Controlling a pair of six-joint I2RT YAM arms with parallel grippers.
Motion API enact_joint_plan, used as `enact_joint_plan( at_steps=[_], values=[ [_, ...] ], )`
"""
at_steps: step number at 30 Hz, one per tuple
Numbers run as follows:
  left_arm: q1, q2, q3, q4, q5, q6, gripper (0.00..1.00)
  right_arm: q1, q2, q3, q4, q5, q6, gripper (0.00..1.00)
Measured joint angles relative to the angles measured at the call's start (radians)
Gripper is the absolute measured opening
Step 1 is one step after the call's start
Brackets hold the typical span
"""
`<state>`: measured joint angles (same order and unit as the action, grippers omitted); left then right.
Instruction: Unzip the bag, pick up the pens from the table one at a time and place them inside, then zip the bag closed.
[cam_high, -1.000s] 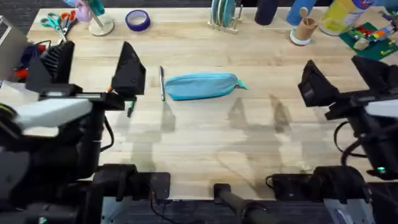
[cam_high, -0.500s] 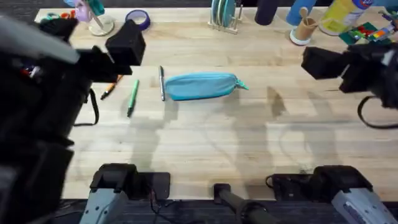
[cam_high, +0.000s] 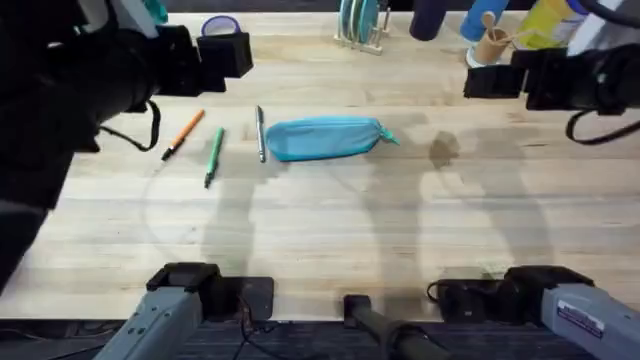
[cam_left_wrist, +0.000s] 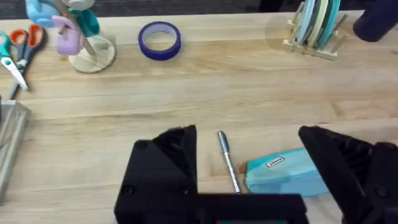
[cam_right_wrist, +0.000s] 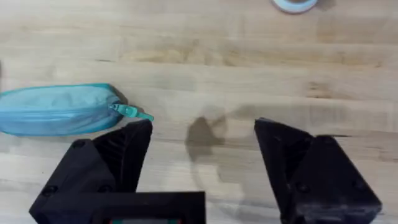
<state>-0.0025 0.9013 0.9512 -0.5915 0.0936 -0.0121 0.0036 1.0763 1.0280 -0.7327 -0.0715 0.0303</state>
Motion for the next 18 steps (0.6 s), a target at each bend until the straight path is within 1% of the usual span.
enact_joint_plan(
  at_steps=[2, 5, 10, 18],
  values=[
    [0.0, 0.022, 0.004, -0.007, 0.014, 0.0, 0.993, 0.0, 0.032, 0.008, -0.007, 0.0, 0.0, 0.996],
    [0.0, 0.054, 0.004, -0.047, 0.035, 0.0, 0.993, 0.0, 0.063, 0.01, -0.023, 0.0, 0.0, 0.996],
    [0.0, 0.101, 0.004, -0.11, 0.051, 0.0, 0.993, 0.0, 0.075, 0.01, -0.027, 0.0, 0.0, 0.997],
    [0.0, 0.114, 0.004, -0.127, 0.068, 0.0, 0.993, 0.0, 0.075, 0.011, -0.027, 0.0, 0.0, 0.997]
  ],
)
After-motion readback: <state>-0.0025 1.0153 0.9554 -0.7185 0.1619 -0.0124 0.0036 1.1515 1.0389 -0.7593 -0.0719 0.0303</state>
